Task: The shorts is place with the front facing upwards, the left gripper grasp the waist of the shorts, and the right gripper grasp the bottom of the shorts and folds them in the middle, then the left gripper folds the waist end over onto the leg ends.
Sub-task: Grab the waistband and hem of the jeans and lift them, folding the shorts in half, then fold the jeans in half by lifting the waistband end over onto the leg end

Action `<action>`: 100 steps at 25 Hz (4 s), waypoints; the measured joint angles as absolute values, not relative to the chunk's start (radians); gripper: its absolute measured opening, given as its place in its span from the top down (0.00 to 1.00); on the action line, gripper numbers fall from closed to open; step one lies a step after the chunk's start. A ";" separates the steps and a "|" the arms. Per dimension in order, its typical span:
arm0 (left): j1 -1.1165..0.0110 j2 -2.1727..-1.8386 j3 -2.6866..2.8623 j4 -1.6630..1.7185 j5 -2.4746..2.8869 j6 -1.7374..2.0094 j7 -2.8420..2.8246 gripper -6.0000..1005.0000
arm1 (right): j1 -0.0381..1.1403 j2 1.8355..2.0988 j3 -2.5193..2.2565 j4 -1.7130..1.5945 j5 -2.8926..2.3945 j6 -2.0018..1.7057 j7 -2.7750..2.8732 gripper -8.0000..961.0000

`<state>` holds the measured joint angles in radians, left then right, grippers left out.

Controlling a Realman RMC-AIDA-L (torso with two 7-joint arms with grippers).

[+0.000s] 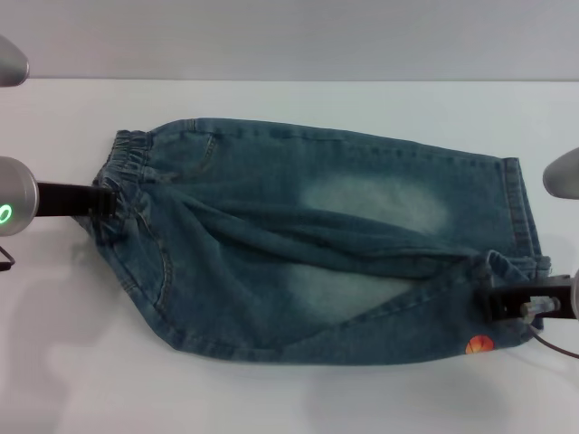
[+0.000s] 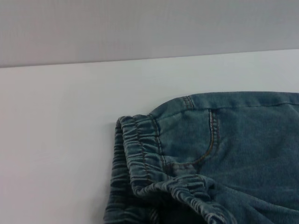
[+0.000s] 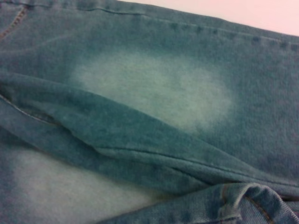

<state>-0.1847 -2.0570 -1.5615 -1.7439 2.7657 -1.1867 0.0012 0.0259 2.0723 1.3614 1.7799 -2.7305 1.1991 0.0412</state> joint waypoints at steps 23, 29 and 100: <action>-0.187 -2.057 -1.592 -1.731 2.769 -1.126 0.018 0.92 | 0.072 2.071 1.435 1.888 -2.744 1.035 0.003 0.99; -0.178 -2.058 -1.614 -1.715 2.767 -1.043 0.005 0.92 | 0.033 2.072 1.476 1.945 -2.786 1.010 -0.001 0.99; -0.362 -2.059 -1.458 -1.134 2.715 -0.119 0.033 0.45 | -0.006 2.073 1.495 1.472 -2.846 0.229 -0.054 0.58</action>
<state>-0.3615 -2.0586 -1.4584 -1.1341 2.7155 -0.1192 0.0335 -0.0057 2.0733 1.4947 1.4716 -2.8460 0.2285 -0.0540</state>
